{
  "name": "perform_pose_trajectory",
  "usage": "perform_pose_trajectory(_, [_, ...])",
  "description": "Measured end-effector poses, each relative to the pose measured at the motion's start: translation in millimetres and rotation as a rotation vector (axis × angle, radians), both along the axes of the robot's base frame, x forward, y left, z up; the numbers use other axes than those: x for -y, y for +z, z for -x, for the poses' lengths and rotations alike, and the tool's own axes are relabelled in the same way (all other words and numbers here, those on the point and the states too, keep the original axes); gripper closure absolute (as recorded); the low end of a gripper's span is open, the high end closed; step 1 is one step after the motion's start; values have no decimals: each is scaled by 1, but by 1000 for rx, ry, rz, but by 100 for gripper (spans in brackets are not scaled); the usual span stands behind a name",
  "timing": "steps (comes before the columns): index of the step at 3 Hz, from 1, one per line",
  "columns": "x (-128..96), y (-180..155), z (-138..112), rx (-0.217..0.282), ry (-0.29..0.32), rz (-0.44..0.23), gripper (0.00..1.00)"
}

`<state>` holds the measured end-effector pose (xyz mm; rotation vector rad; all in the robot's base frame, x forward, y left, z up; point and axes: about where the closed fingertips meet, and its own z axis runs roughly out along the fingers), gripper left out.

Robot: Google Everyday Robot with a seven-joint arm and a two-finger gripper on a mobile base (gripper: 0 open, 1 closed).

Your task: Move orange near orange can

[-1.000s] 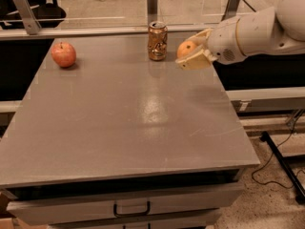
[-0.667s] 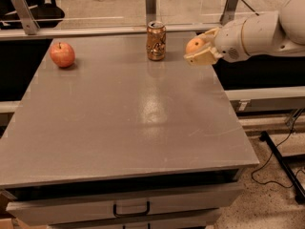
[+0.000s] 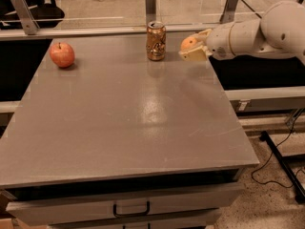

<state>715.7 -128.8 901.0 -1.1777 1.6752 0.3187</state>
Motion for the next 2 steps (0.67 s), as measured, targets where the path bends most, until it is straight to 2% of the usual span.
perform_pose_trajectory(1, [-10,-16,-20,-17,12,-34,100])
perform_pose_trajectory(2, [-26,-28,-34,-40,34,-69,82])
